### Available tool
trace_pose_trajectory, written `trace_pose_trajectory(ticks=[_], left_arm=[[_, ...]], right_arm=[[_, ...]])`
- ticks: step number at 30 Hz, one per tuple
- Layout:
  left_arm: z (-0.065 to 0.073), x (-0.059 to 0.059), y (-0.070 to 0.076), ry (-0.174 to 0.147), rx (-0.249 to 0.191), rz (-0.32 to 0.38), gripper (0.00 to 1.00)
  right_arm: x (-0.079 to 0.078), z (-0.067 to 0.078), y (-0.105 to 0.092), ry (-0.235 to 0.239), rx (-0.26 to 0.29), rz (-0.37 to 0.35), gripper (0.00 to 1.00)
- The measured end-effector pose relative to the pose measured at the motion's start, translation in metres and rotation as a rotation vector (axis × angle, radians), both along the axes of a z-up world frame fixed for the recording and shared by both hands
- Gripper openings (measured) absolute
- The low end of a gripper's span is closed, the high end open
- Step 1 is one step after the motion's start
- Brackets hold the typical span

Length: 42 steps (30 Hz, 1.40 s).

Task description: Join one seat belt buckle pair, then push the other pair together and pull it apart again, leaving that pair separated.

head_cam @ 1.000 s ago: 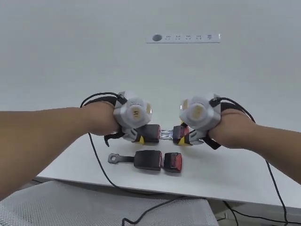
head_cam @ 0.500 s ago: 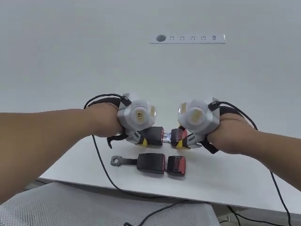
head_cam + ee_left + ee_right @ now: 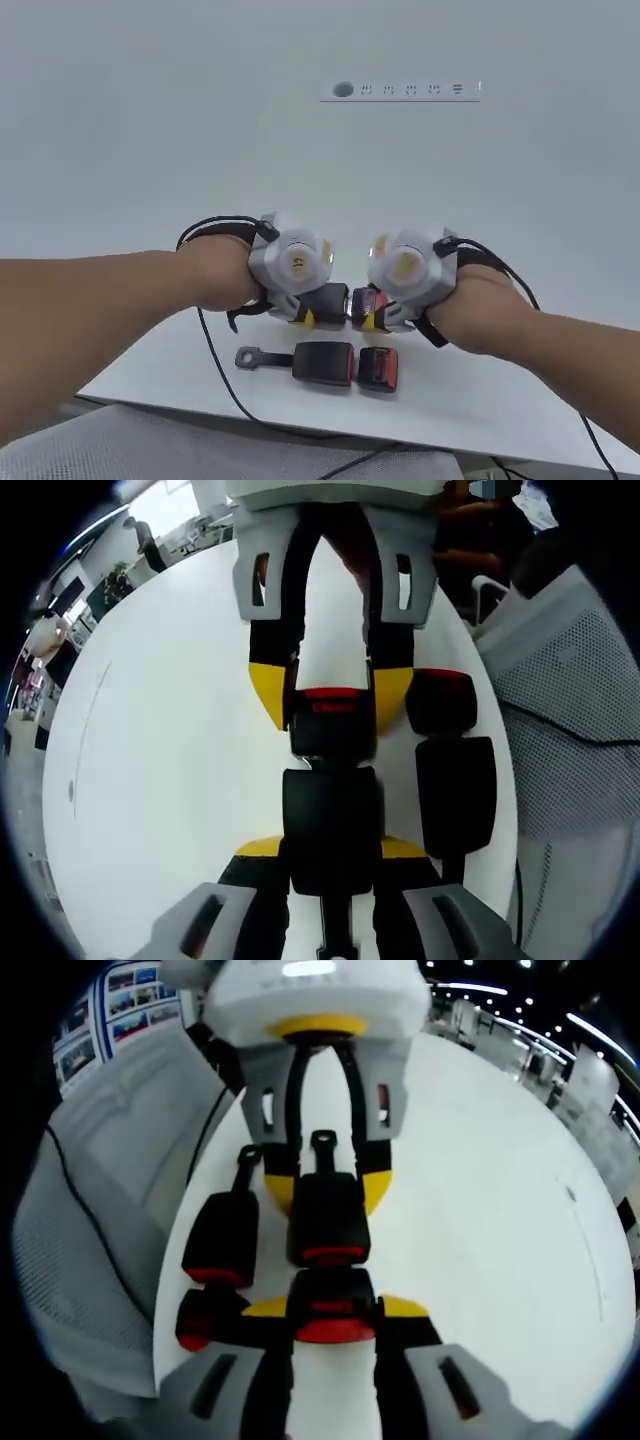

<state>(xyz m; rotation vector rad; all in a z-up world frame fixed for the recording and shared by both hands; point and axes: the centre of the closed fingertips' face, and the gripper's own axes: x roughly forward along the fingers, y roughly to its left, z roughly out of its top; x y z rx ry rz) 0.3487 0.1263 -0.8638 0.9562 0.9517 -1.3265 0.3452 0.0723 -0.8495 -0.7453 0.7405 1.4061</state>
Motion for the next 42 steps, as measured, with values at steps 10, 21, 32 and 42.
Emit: trace_pose_trajectory(ticks=[10,21,32,42], left_arm=[[0.001,0.000,-0.001,0.000,0.001,0.001,0.32],[0.002,0.000,-0.003,0.000,0.003,0.000,0.32],[0.002,0.000,-0.003,-0.009,0.002,0.007,0.32],[0.002,0.000,-0.003,-0.002,0.012,0.018,0.33]], right_arm=[[0.000,0.000,-0.001,-0.006,-0.001,0.022,0.29],[0.001,0.000,-0.004,-0.015,-0.015,0.027,0.29],[0.000,0.000,-0.021,-0.030,-0.011,0.027,0.30],[0.003,0.001,-0.050,-0.048,-0.022,-0.010,0.31]])
